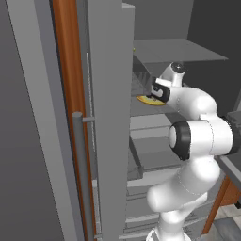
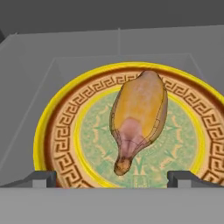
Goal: Transport the chicken drumstick from the fridge to the microwave and turn on the microwave.
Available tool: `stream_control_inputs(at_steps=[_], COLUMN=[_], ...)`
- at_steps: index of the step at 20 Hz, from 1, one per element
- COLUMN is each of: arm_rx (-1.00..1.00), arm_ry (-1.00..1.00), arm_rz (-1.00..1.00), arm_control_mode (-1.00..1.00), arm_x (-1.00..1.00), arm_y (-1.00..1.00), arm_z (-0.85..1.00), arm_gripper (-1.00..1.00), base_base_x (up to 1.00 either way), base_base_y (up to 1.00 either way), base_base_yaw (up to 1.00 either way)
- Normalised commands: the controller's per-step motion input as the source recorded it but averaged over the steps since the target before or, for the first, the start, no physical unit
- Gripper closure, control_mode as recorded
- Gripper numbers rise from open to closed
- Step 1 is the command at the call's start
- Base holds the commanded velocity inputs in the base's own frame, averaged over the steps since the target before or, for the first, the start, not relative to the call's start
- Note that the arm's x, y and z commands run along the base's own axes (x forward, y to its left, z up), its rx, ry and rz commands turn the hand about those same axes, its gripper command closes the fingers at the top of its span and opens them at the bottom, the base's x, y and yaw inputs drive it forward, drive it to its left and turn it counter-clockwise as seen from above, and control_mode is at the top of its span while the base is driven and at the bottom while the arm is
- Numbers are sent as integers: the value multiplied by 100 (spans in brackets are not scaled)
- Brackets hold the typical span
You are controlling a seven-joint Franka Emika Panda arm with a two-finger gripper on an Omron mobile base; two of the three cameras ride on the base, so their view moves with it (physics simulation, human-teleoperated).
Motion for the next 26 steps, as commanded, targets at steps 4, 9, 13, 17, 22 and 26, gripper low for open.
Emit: stream_control_inputs(at_steps=[4, 9, 13, 17, 22, 26], arm_rx=[0, 0, 0, 0, 0, 0], arm_ry=[-1, -1, 0, 0, 0, 0], arm_rz=[0, 0, 0, 0, 0, 0], arm_control_mode=[-100, -100, -100, -100, -100, -100], arm_x=[17, 22, 27, 26, 25, 26], arm_y=[-6, -8, -4, -9, -12, -11], arm_z=[-21, -16, -13, -12, -3, 0], arm_gripper=[-100, -100, -100, -100, -100, -100], base_base_x=[0, 0, 0, 0, 0, 0], base_base_y=[0, 0, 0, 0, 0, 0], base_base_yaw=[0, 0, 0, 0, 0, 0])
